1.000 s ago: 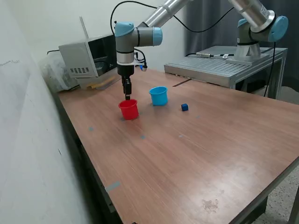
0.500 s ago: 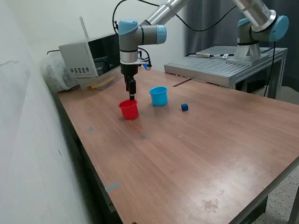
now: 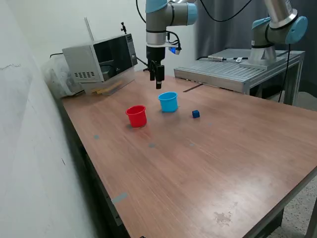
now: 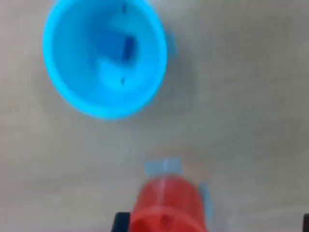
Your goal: Place red objects in the red bin, and blue objects in the blue bin.
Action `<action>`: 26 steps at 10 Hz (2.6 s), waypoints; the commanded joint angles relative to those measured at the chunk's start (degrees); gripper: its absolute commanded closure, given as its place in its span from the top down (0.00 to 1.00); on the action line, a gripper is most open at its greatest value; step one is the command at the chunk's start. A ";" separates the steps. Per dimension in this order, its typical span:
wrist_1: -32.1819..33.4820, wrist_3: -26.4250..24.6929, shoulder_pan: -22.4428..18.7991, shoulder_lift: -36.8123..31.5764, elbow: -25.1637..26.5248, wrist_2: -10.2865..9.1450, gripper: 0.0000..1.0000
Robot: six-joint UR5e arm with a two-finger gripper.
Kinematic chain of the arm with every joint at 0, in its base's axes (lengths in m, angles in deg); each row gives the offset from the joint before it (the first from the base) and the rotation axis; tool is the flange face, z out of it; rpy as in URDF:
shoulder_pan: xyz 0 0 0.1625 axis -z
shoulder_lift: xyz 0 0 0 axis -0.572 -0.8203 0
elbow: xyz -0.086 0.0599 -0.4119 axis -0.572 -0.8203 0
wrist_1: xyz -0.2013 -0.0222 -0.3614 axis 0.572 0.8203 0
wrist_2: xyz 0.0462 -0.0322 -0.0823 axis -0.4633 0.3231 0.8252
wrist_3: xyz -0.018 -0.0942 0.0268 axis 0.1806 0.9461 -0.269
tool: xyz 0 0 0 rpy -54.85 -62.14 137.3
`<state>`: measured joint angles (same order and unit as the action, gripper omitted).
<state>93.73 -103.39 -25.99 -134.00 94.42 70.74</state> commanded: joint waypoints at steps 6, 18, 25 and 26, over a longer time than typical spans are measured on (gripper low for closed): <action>1.67 -11.06 -2.05 -7.30 19.64 -0.39 1.00; 5.18 -16.07 -7.23 1.57 16.84 -2.50 1.00; 5.10 -13.62 -7.59 2.64 15.34 -5.14 1.00; 5.10 -12.31 -7.06 2.72 15.43 -5.14 1.00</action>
<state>98.95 -117.99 -33.54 -131.57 109.77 65.89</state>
